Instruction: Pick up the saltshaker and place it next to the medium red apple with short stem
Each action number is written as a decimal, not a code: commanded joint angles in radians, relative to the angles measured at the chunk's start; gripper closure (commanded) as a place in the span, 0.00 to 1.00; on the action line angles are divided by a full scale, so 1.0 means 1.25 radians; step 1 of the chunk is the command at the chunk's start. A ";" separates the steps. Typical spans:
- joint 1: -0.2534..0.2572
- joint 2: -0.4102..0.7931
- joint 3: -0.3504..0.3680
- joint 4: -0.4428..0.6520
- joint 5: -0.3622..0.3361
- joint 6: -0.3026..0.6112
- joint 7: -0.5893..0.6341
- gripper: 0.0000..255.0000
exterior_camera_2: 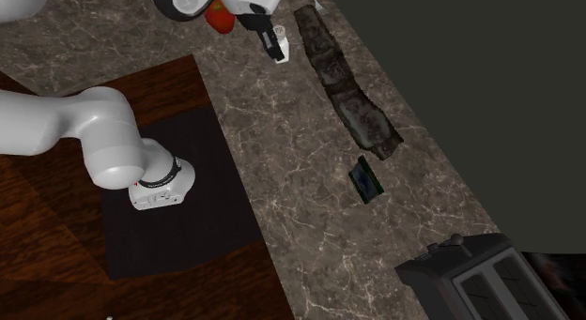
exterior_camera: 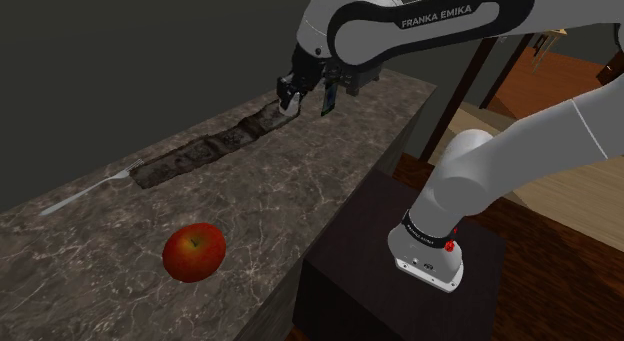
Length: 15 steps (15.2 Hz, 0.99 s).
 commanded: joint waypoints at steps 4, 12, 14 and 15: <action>0.022 0.043 0.096 0.045 0.008 -0.003 0.113 1.00; 0.029 0.151 0.253 0.162 -0.018 -0.018 0.297 1.00; 0.026 0.186 0.293 0.199 -0.036 -0.025 0.346 1.00; 0.023 0.205 0.313 0.220 -0.046 -0.030 0.371 1.00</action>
